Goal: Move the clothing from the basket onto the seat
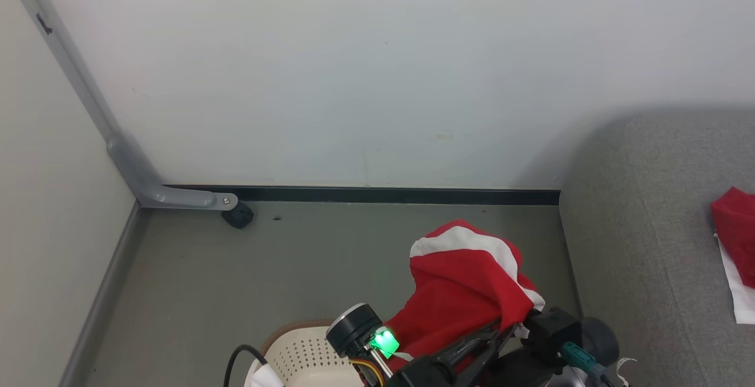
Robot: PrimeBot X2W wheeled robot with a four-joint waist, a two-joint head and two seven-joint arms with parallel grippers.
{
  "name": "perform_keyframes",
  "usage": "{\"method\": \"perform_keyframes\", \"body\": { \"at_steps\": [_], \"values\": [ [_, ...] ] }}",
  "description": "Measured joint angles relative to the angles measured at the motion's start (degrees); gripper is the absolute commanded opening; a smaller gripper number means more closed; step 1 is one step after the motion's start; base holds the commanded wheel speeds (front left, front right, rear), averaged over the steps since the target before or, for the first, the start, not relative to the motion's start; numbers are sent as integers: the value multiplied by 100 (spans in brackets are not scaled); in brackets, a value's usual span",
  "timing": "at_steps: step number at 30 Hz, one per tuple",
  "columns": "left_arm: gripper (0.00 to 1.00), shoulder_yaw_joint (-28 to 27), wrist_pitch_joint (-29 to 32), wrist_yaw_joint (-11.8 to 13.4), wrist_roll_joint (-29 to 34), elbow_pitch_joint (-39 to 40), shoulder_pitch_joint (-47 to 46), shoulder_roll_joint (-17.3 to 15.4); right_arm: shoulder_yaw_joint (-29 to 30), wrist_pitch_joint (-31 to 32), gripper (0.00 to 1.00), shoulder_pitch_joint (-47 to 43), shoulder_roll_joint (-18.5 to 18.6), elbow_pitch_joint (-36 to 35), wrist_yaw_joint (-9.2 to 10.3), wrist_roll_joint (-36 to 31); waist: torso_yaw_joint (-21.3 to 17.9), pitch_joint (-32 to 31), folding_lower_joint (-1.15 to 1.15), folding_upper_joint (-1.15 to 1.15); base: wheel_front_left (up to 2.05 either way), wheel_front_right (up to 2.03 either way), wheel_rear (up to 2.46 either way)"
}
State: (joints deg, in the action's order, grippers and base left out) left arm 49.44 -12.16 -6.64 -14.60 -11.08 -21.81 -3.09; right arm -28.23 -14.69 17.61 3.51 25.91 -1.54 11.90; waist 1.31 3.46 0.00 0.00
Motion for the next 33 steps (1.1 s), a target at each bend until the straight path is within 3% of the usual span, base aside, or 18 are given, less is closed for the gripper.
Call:
{"method": "perform_keyframes", "body": {
  "at_steps": [18, 19, 21, 23, 33],
  "values": [
    [0, -153, 47, 0, -247, -36, -3, -1, 229, 0, 0, 71, 1, 1, 308, 626, 56, 49, -1, -1, 0, 0, 0],
    [14, -164, 47, 2, -248, -42, -3, -1, 263, 0, 0, 71, 1, -13, 313, 638, 54, 51, -1, -1, 0, 0, 0],
    [75, -216, 47, 11, -249, -52, -3, -1, 346, 0, 0, 71, 0, -47, 356, 653, 49, 53, -1, -1, 0, 0, 0],
    [100, -250, 47, 23, -274, -60, -3, -1, 433, 0, 0, 72, 0, -82, 358, 704, 44, 55, 0, -1, 0, 0, 0],
    [100, -341, 46, 129, -291, -75, -3, 0, 891, 1, 0, 62, -2, -327, 436, 988, 29, 74, 0, -1, 0, 0, 0]
  ]
}}
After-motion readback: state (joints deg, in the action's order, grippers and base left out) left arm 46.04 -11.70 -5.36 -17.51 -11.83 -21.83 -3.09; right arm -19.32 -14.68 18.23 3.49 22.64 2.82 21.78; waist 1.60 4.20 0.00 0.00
